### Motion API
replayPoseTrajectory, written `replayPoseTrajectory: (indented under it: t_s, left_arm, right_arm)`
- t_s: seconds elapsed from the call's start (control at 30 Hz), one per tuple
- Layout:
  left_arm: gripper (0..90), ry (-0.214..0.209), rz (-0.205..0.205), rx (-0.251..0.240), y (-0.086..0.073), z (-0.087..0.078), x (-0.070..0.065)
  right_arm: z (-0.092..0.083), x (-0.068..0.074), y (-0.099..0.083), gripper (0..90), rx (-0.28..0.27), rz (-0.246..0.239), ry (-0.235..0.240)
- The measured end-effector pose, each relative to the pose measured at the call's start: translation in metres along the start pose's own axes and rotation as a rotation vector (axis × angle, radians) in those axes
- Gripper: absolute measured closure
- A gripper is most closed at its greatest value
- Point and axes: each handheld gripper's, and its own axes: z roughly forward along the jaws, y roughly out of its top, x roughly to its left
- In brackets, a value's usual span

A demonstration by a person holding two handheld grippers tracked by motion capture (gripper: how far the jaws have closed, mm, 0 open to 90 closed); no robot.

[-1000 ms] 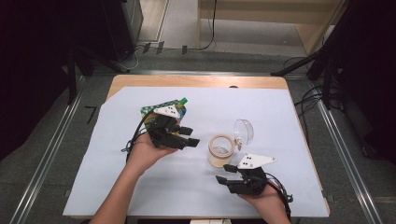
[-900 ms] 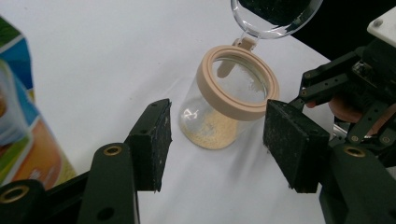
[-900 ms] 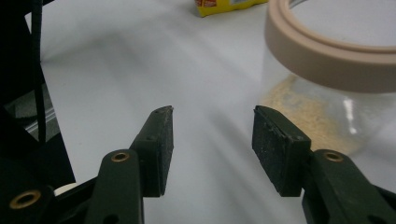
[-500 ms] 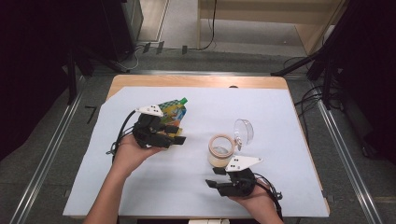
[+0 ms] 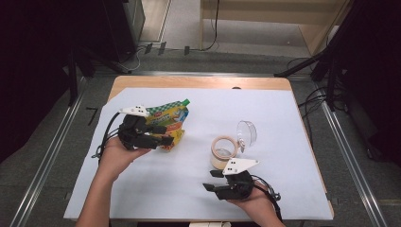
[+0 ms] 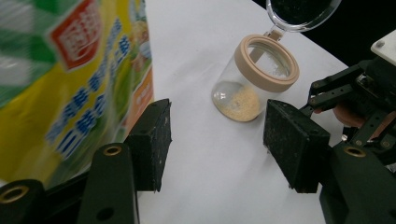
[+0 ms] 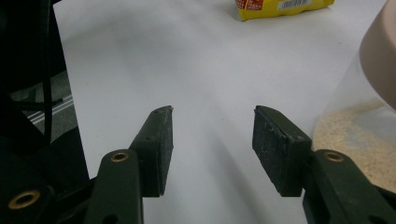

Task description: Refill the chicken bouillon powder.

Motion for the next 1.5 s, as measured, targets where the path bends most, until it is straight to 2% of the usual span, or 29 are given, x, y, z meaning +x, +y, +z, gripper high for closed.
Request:
replayPoseTrajectory:
  t_s: [0.13, 0.3, 0.5, 0.67, 0.7, 0.77, 0.87, 0.93, 1.03, 1.1, 1.17, 1.3, 1.37, 1.5]
  left_arm:
    - [42.1, 0.022, -0.014, -0.007, -0.002, -0.01, 0.004]
    - [41.5, 0.001, -0.026, -0.022, -0.005, -0.023, 0.008]
    - [41.5, 0.023, -0.059, -0.031, -0.013, -0.042, 0.018]
    - [41.9, 0.046, -0.074, -0.035, -0.017, -0.047, 0.024]
    - [42.3, 0.074, -0.081, -0.034, -0.019, -0.045, 0.028]
    - [43.9, 0.063, -0.115, -0.042, -0.02, -0.038, 0.033]
    - [47.8, 0.065, -0.106, -0.038, -0.02, -0.027, 0.034]
    - [49.3, 0.09, -0.094, -0.036, -0.018, -0.019, 0.034]
    - [54.5, 0.096, -0.09, -0.053, -0.015, -0.008, 0.036]
    - [56.9, 0.1, -0.082, -0.046, -0.015, -0.001, 0.037]
    - [60.7, 0.113, -0.094, -0.036, -0.015, 0.005, 0.04]
    - [66.7, 0.103, -0.119, -0.045, -0.015, 0.011, 0.045]
    - [69.9, 0.095, -0.108, -0.045, -0.014, 0.013, 0.044]
    - [79.0, 0.117, -0.063, -0.052, -0.012, 0.015, 0.039]
  right_arm:
    - [0.002, 0.001, 0.0, 49.3, 0.005, -0.005, 0.001]
    - [0.001, 0.001, 0.001, 49.2, 0.005, -0.006, 0.002]
    - [0.003, 0.001, 0.001, 49.2, 0.008, -0.012, 0.0]
    - [0.003, 0.001, 0.001, 49.2, 0.009, -0.014, -0.001]
    - [0.003, 0.001, 0.001, 49.2, 0.01, -0.014, -0.002]
    - [0.003, 0.001, 0.001, 49.2, 0.008, -0.017, -0.002]
    - [0.003, 0.001, 0.001, 49.2, 0.011, -0.012, -0.002]
    - [0.003, 0.002, -0.001, 49.2, 0.011, -0.009, -0.004]
    - [0.004, 0.003, -0.002, 49.2, 0.016, -0.012, -0.007]
    - [0.004, 0.004, -0.003, 49.3, 0.018, -0.01, -0.01]
    - [0.003, 0.004, -0.004, 49.2, 0.015, -0.006, -0.014]
    - [0.005, 0.004, -0.006, 49.2, 0.018, -0.007, -0.019]
    - [0.006, 0.004, -0.006, 49.2, 0.013, -0.003, -0.019]
    - [0.01, 0.004, -0.005, 49.2, 0.005, 0.002, -0.009]
